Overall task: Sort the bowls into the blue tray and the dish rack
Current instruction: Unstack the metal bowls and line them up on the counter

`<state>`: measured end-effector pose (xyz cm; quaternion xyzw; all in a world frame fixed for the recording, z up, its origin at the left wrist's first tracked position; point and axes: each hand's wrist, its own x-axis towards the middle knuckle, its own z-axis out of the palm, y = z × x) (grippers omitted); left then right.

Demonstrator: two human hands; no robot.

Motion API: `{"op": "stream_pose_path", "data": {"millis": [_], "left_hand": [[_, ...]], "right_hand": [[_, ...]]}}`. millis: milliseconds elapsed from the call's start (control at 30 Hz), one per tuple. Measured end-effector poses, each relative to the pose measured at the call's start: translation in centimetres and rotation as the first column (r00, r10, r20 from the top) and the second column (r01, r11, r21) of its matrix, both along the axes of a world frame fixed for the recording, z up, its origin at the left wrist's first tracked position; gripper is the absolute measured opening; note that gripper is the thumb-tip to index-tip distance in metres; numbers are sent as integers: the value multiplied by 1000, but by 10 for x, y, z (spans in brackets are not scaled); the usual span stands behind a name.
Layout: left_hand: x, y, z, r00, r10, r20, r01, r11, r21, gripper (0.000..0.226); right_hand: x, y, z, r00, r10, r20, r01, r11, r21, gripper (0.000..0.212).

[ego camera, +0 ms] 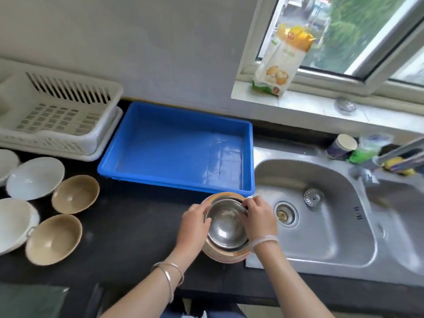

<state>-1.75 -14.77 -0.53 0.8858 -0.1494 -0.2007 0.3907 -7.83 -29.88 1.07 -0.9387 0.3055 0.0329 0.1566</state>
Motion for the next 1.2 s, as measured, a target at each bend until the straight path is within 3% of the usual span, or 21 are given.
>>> {"op": "stream_pose_path", "data": {"millis": [133, 300, 600, 900, 1200], "left_hand": [[2, 3, -1, 1000, -3, 25, 3, 1000, 27, 30], [3, 1, -2, 1000, -9, 26, 7, 998, 64, 30], [9, -4, -1, 996, -82, 23, 77, 983, 166, 28], [8, -13, 6, 999, -30, 21, 27, 988, 150, 3], [20, -8, 21, 991, 2, -137, 5, 999, 50, 9]], "right_hand": [[3, -3, -3, 999, -26, -41, 28, 999, 47, 15], [0, -8, 1, 998, -51, 27, 47, 990, 130, 7], [-15, -23, 11, 984, -164, 70, 143, 960, 239, 28], [-25, -35, 16, 940, -314, 129, 240, 883, 404, 24], [-22, -39, 35, 897, -386, 216, 238, 832, 502, 14]]}}
